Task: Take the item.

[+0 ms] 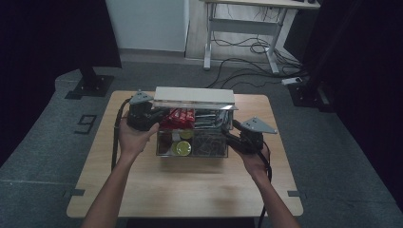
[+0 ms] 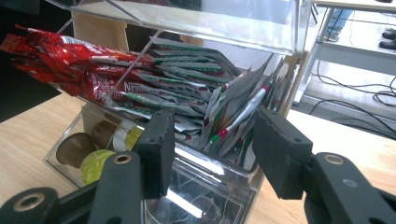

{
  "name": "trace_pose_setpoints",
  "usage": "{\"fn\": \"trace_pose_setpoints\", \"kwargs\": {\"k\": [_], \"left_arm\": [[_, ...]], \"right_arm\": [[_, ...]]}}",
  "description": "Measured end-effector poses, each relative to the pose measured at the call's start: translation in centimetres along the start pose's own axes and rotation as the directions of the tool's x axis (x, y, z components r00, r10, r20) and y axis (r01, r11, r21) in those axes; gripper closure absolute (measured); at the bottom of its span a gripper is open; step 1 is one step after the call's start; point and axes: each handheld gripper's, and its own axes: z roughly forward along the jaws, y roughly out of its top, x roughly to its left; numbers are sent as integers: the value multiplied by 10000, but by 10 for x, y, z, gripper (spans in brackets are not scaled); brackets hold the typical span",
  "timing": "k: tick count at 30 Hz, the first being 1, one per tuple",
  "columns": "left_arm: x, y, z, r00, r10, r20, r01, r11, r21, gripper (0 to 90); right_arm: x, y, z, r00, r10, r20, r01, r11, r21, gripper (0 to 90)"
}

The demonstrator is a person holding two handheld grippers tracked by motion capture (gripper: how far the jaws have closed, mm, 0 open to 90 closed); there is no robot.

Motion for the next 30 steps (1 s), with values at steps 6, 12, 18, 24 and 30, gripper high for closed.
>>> {"fn": "trace_pose_setpoints", "kwargs": {"k": [6, 12, 18, 24, 30], "left_arm": [[0, 0, 1, 10000, -27, 23, 28, 10000, -21, 900], [0, 0, 0, 10000, -26, 36, 27, 10000, -24, 900], [0, 0, 0, 10000, -23, 28, 23, 10000, -18, 900], [0, 0, 0, 10000, -40, 54, 40, 10000, -14, 900], [0, 0, 1, 10000, -50, 62, 50, 10000, -14, 900]], "right_arm": [[2, 3, 5, 9999, -113, -33, 113, 9999, 82, 536], [2, 6, 11, 9999, -87, -99, 89, 9998, 182, 559], [2, 9, 16, 9999, -148, -31, 149, 9996, 250, 571], [2, 11, 22, 9999, -91, 48, 89, 9995, 292, 580], [2, 11, 31, 9998, -96, 179, 89, 9992, 379, 580]]}}
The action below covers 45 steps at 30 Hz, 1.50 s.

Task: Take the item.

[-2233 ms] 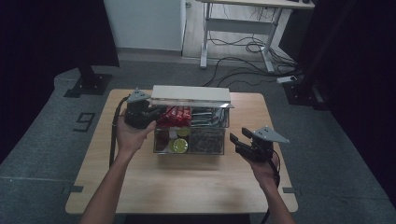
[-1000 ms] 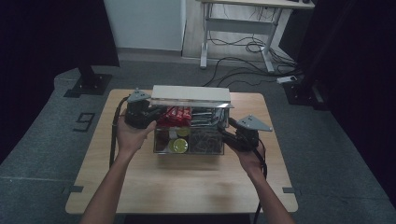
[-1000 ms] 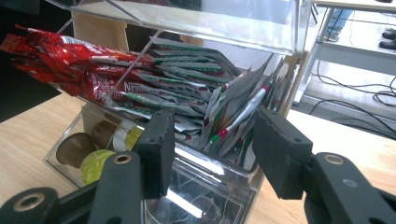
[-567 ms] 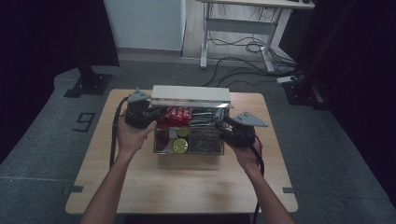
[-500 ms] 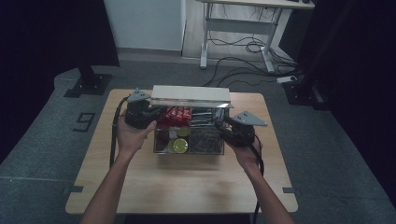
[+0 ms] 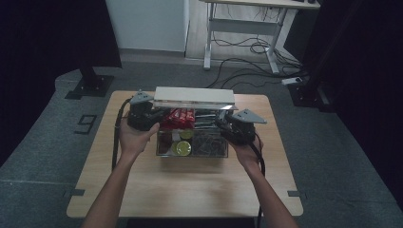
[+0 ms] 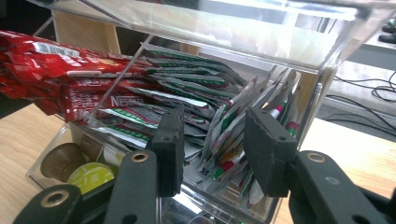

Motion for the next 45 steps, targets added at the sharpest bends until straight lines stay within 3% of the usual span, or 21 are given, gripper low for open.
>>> {"fn": "trace_pose_setpoints", "kwargs": {"k": [9, 17, 32, 36, 39, 45], "left_arm": [[0, 0, 1, 10000, -22, 25, 22, 10000, -6, 900], [-1, 0, 2, 10000, -13, 30, 13, 10000, 12, 900], [-1, 0, 1, 10000, -28, 33, 29, 10000, -19, 900], [-1, 0, 1, 10000, -23, 19, 23, 10000, -25, 900], [-1, -1, 1, 10000, -29, 23, 29, 10000, -31, 900], [-1, -1, 1, 10000, -22, 16, 22, 10000, -31, 900]], "right_arm": [[-1, 0, 5, 9993, -90, 376, 89, 10000, 37, 581], [0, 0, 10, 9992, -76, 397, 74, 10000, 33, 582], [6, 0, 17, 9954, -392, 880, 362, 9987, 355, 640], [6, 0, 18, 9945, -403, 967, 362, 9984, 438, 695], [3, 0, 19, 9944, -212, 1037, 170, 9990, 413, 786], [1, -1, 21, 9961, -23, 881, -28, 9983, 584, 880]]}}
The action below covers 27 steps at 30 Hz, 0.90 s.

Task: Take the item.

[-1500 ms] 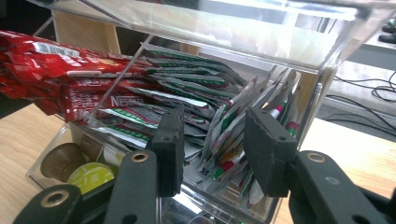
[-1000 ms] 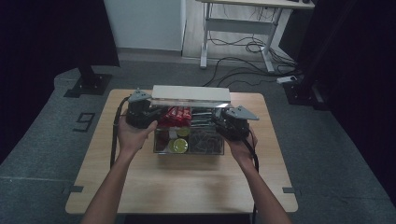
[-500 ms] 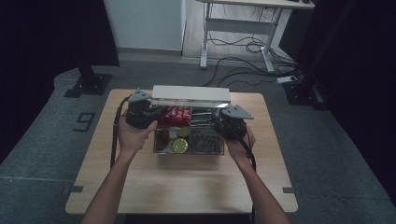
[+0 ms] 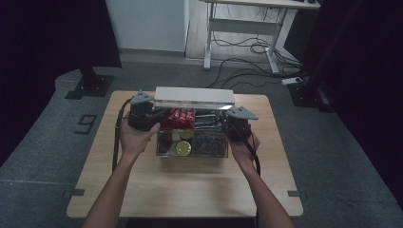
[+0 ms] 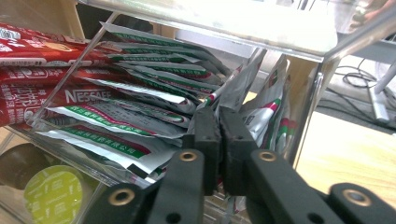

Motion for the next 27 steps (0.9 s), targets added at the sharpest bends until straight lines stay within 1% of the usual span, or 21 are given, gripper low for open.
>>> {"fn": "trace_pose_setpoints", "kwargs": {"k": [4, 7, 12, 16, 20, 27], "left_arm": [[0, 0, 0, 10000, -4, 3, 4, 10000, -5, 900], [0, 0, 0, 10000, -12, 8, 12, 10000, -7, 900], [0, 0, 1, 10000, -2, -3, 2, 10000, -14, 900], [1, 0, 1, 10000, -44, -11, 44, 10000, -20, 900], [1, 1, 2, 10000, -55, -24, 55, 10000, 17, 900], [1, 0, 3, 10000, -63, -41, 63, 10000, 4, 900]], "right_arm": [[-3, 0, -1, 9995, 236, -215, -235, 9997, 11, 890], [-4, -1, -5, 9983, 431, -403, -437, 9990, -137, 893], [-6, -4, -14, 9971, 493, -588, -513, 9981, -341, 894], [-7, -6, -23, 9954, 578, -770, -629, 9959, -657, 895], [-6, -6, -33, 9961, 452, -763, -528, 9934, -1014, 895], [-12, -7, -48, 9955, 588, -741, -696, 9857, -1533, 895]]}}
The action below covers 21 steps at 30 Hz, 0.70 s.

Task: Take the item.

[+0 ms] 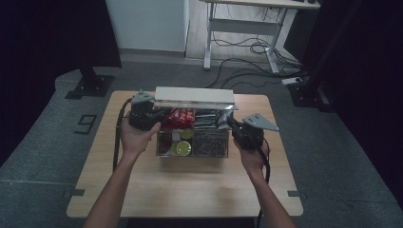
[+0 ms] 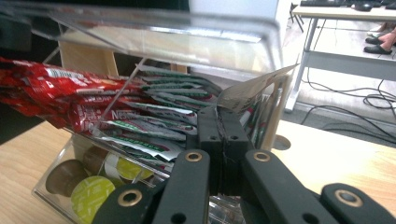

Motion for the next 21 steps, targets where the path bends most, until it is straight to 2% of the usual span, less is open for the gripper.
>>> {"fn": "trace_pose_setpoints", "kwargs": {"k": [21], "left_arm": [[-1, -1, 1, 10000, 1, 25, -1, 10000, 16, 900]], "right_arm": [[-15, -4, -27, 9989, 464, -103, -469, 9972, -576, 895]]}}
